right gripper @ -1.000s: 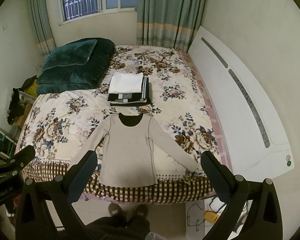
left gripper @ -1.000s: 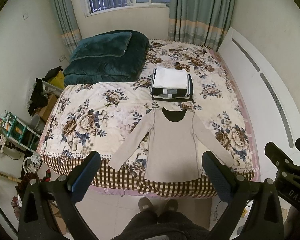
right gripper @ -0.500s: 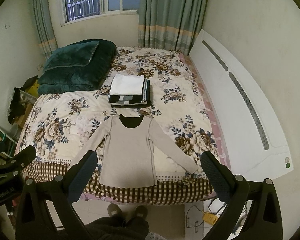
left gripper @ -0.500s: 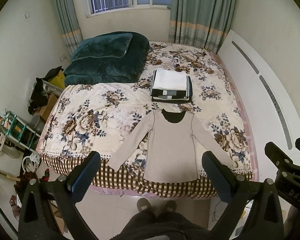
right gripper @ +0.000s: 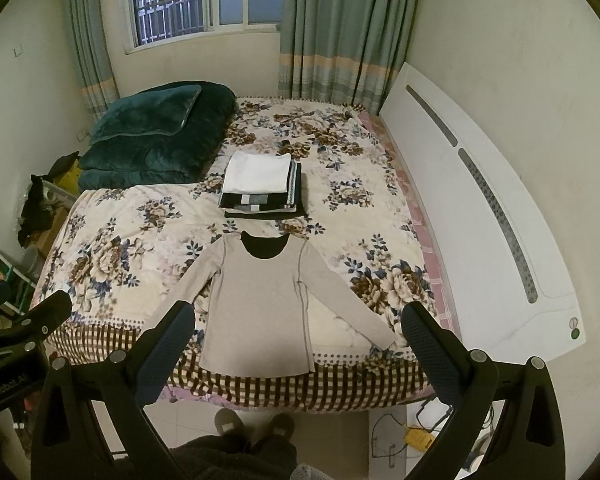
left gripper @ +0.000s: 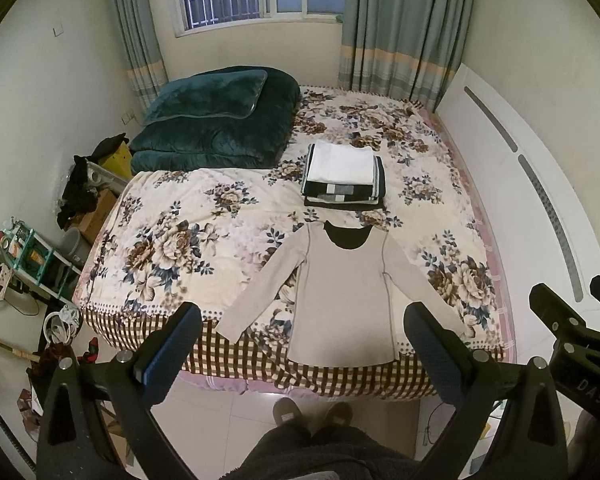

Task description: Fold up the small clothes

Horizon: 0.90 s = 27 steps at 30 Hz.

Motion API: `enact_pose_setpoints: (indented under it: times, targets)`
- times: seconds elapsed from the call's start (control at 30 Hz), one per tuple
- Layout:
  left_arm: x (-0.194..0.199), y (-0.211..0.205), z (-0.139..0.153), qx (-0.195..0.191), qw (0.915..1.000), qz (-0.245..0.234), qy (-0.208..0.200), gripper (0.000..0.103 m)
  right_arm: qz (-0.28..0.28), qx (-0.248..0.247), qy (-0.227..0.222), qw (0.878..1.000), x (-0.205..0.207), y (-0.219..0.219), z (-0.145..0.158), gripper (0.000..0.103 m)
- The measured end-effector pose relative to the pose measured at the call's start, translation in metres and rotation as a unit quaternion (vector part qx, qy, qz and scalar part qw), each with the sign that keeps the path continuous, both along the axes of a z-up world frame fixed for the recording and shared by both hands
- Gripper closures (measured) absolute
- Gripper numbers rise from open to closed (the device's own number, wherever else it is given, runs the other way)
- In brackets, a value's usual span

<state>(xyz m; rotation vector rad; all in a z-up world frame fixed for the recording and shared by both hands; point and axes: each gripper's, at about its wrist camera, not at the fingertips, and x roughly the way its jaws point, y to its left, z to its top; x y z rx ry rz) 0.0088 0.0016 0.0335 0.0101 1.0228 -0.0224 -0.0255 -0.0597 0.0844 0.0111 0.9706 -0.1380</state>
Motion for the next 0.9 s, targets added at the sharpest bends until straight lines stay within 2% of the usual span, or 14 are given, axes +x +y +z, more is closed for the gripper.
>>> enact_pose_setpoints:
  times: [0.53, 0.9]
  targets:
    - [-0.003, 0.002, 0.003, -0.004, 1.0000, 0.000, -0.004, 0.000, 0.000, 0.001, -0.003, 1.000, -0.005, 0.000, -0.005, 0.000]
    - [0.001, 0.004, 0.012, -0.005, 1.0000, 0.001, -0.006, 0.000, 0.001, 0.003, -0.005, 1.000, -0.008, 0.005, 0.003, 0.000]
